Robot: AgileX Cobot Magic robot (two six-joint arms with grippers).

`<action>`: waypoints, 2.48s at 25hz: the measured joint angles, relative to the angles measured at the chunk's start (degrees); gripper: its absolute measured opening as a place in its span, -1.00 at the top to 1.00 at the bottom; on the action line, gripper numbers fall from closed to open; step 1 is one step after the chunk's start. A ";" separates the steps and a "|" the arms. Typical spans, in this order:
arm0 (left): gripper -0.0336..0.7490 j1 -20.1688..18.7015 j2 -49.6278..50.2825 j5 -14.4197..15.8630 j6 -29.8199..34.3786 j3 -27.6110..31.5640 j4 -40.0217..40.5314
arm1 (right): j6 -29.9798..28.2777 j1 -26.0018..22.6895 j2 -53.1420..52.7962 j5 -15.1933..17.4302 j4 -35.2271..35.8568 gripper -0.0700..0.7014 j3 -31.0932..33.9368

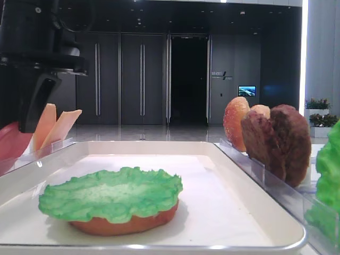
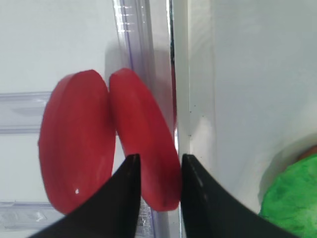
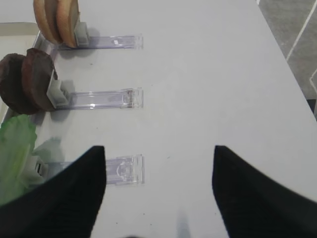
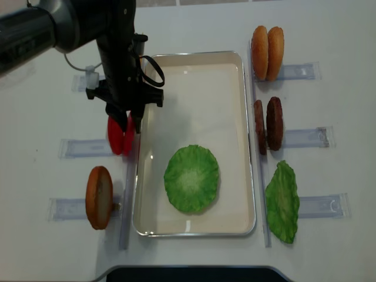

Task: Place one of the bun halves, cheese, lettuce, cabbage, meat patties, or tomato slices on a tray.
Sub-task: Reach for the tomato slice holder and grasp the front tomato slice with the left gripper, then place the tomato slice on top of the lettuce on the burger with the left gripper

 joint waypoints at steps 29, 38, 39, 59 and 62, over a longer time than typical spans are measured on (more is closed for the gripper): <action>0.74 0.00 -0.64 0.57 0.58 -0.26 -0.33 | -0.02 0.00 0.00 0.00 0.00 -0.40 0.00; 0.75 0.00 -4.44 0.62 2.21 -0.08 -1.64 | -0.02 0.00 0.00 0.00 0.00 -0.40 0.00; 0.75 0.00 -4.85 0.62 2.27 -0.08 -1.73 | -0.02 0.00 0.00 0.00 0.00 -0.40 0.00; 0.75 0.00 -14.48 0.62 2.99 2.41 -2.93 | -0.02 0.00 0.00 0.00 0.00 -0.40 0.00; 0.75 0.00 -16.49 0.68 2.87 2.41 -3.60 | -0.02 0.00 0.00 0.00 0.00 -0.40 0.00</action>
